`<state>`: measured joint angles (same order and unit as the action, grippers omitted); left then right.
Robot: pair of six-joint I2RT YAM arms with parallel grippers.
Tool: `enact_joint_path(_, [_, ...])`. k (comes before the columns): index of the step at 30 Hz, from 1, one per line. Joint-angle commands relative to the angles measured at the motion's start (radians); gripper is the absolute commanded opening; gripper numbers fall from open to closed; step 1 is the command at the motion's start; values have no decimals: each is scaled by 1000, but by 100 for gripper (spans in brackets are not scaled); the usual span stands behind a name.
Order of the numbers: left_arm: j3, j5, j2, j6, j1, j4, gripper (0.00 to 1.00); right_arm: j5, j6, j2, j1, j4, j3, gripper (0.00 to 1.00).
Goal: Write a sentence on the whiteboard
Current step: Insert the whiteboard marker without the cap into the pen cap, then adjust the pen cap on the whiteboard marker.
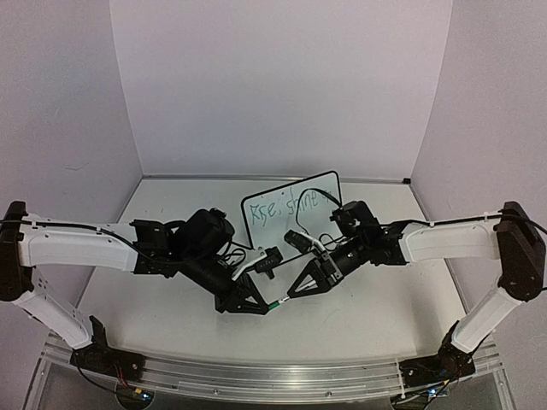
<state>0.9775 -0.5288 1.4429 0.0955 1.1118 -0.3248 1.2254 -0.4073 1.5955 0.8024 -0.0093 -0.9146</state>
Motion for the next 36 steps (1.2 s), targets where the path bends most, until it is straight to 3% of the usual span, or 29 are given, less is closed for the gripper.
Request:
enact_joint_path(1, [88, -48, 1, -15, 3, 159, 0, 55, 28, 14, 26, 35, -53, 0])
enact_joint_path(26, [150, -66, 10, -28, 3, 375, 0, 102, 28, 1, 74, 37, -79, 0])
enact_joint_path(36, [177, -76, 5, -48, 2, 331, 0, 72, 27, -5, 90, 35, -86, 0])
